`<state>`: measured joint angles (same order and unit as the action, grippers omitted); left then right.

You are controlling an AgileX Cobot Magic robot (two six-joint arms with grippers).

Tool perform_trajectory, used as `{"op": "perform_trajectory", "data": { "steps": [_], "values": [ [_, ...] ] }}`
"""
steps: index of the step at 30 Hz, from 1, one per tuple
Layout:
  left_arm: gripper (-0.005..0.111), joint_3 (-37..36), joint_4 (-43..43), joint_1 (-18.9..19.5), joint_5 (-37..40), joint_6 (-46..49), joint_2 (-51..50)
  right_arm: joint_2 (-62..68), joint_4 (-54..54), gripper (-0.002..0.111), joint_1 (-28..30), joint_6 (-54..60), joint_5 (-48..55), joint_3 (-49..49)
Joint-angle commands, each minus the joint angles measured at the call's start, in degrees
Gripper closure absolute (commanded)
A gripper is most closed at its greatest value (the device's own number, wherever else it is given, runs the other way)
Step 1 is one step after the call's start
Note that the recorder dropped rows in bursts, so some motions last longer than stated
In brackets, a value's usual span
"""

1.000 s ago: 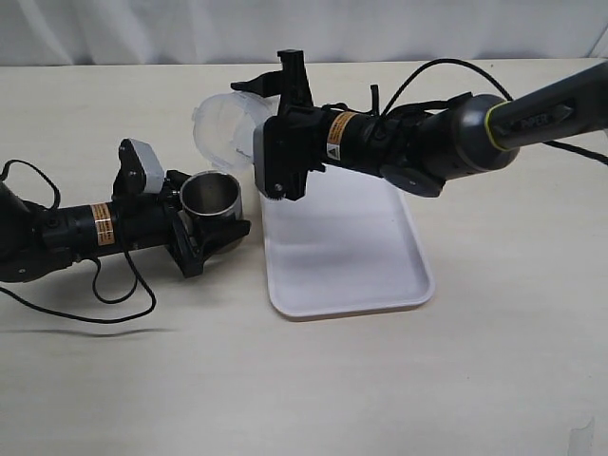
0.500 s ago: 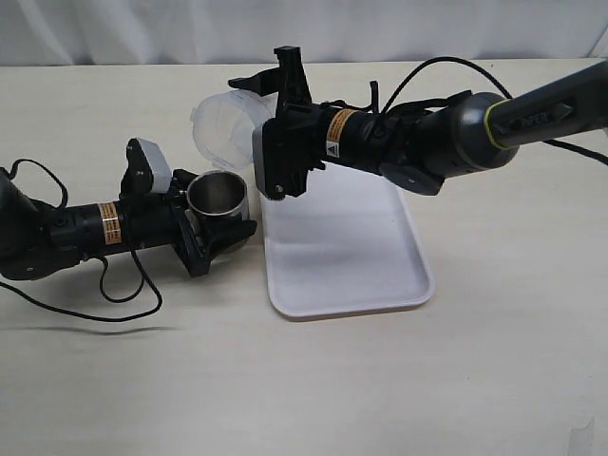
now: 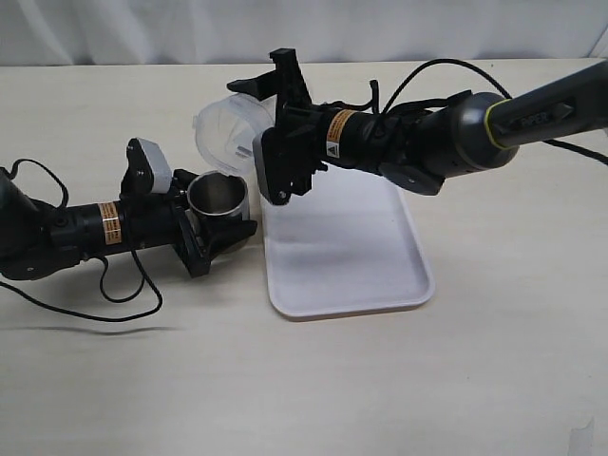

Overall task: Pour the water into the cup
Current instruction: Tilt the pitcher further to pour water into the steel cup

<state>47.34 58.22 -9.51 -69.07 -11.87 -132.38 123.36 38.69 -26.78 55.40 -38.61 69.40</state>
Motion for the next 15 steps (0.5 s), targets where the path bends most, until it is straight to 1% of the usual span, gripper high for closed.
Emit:
{"op": "perform_trajectory", "data": {
  "steps": [1, 15],
  "values": [
    [0.107, 0.29, -0.23, -0.23, -0.9, -0.44, 0.13, -0.61, -0.74, 0.104, -0.02, 1.38, -1.81, 0.57],
    [0.107, 0.29, -0.24, -0.79, -0.9, -0.44, 0.13, -0.61, -0.74, 0.104, -0.02, 5.13, -1.81, 0.57]
  ]
}}
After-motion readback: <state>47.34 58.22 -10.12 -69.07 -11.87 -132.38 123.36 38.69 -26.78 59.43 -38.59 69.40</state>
